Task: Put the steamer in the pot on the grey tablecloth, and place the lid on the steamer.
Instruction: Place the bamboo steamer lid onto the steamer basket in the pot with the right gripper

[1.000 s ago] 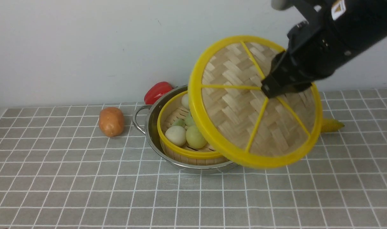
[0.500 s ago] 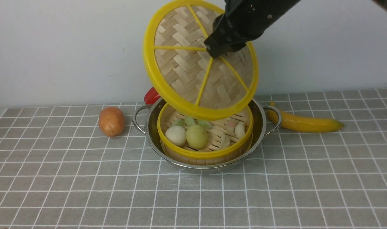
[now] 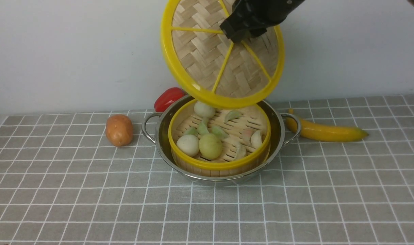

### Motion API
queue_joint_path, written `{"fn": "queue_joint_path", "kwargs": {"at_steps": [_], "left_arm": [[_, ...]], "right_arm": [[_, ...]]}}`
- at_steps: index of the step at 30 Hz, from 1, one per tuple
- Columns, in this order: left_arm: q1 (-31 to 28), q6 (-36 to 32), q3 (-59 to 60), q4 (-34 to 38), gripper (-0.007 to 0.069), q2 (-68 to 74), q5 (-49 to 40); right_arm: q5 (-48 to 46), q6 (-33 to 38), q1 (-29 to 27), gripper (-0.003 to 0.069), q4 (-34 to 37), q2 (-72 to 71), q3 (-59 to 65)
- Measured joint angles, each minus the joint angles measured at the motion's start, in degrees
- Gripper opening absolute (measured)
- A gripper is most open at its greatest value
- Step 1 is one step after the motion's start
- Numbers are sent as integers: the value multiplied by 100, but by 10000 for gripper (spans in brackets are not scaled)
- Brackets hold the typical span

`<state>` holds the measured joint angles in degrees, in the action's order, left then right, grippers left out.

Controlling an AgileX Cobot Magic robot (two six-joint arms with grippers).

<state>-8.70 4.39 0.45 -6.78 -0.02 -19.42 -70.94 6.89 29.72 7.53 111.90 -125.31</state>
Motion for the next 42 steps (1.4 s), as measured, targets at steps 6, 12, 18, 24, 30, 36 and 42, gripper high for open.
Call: {"fn": "queue_joint_path", "kwargs": {"at_steps": [6, 12, 18, 24, 30, 36, 42], "left_arm": [[0, 0, 0, 0, 400, 0, 0], [0, 0, 0, 0, 400, 0, 0], [0, 0, 0, 0, 400, 0, 0], [0, 0, 0, 0, 400, 0, 0], [0, 0, 0, 0, 400, 0, 0], [0, 0, 0, 0, 400, 0, 0], [0, 0, 0, 0, 400, 0, 0]], "right_arm": [[8, -238, 0, 147, -14, -908, 1443], [-9, -544, 0, 147, -466, -1852, 2902], [-19, -812, -266, 147, -1001, -2314, 3586], [-19, -812, -1421, 147, -863, -2362, 3849], [-15, -425, -1773, 147, -262, -2341, 3849], [-9, 322, -1263, 147, -126, -1991, 3849], [-25, 963, -377, 147, -753, -1573, 3435]]}}
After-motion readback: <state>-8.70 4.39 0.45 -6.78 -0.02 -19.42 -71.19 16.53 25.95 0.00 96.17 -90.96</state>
